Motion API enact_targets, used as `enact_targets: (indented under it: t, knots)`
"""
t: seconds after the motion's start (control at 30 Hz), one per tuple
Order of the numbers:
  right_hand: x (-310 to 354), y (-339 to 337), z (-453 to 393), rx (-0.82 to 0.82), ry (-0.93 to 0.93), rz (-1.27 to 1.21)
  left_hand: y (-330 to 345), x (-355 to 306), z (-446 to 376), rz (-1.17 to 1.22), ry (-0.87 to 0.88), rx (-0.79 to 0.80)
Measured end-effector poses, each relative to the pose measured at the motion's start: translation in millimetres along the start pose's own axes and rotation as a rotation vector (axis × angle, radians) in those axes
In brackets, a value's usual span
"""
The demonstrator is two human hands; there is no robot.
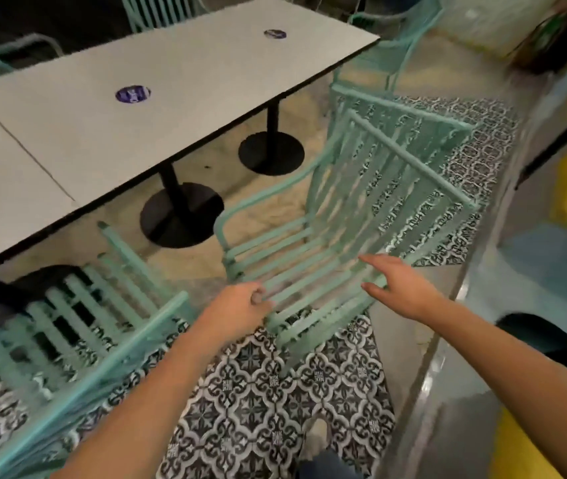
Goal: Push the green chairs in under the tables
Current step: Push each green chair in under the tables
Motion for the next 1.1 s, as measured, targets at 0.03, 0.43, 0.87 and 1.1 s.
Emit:
enact_targets:
  t: [0.03, 0.43, 0.87, 1.1]
  knots:
    - [-21, -13, -2, 0.004, -0.011, 0.022, 4, -26, -13, -0.050, 0.013, -0.030]
    - [-193, -157, -12, -0.149, 0.030, 0.164, 43, -303, -115, -0.515, 0.407, -0.263]
    - [-346, -236, -136, -0.042, 0.020, 0.268, 45, -452, -276, -0.470, 0.361, -0.274]
    - [-375, -236, -214, 0.032, -0.123, 0.256, 23, -471, -329, -0.476, 0.278, -0.307]
Point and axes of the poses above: each hand's wrist, its own z-axis away from the middle knuckle, its own y-axis out of the palm, x = y × z, the point moved 7 cm from there along -z, towards the middle knuckle, and after that the axes turned 11 degrees about -y, right-handed, at the moved point
